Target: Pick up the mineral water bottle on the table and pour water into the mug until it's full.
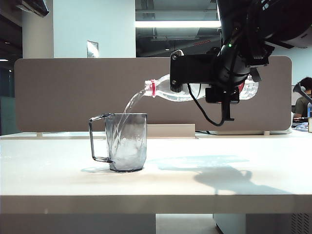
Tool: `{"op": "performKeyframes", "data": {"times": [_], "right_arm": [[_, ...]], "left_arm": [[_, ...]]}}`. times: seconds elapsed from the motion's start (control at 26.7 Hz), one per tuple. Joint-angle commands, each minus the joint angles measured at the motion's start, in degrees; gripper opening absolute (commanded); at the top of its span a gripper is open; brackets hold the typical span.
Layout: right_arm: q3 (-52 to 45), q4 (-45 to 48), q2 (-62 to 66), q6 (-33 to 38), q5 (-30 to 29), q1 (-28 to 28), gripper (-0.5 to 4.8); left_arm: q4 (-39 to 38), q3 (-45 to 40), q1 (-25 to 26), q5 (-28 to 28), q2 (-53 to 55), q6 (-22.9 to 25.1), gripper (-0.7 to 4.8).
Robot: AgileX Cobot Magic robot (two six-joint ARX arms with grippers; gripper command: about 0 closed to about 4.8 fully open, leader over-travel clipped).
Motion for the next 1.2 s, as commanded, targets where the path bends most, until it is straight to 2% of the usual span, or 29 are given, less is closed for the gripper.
{"op": "performKeyframes", "data": {"times": [0.04, 0.79, 1.2], "right_arm": [[0.7, 3.6, -0.7, -0.6, 0.2, 0.1, 1.68], [0.7, 3.7, -0.7, -10.3, 0.3, 0.1, 1.71], [0.7, 5.6, -0.7, -11.8, 0.4, 0.1, 1.71]], "left_arm": [[0.4, 0.2, 0.0, 0.2, -0.1, 0.3, -0.05], [0.4, 0.2, 0.0, 0.2, -0.1, 0.3, -0.05], [0.4, 0.2, 0.0, 0.2, -0.1, 0.3, -0.05]]}}
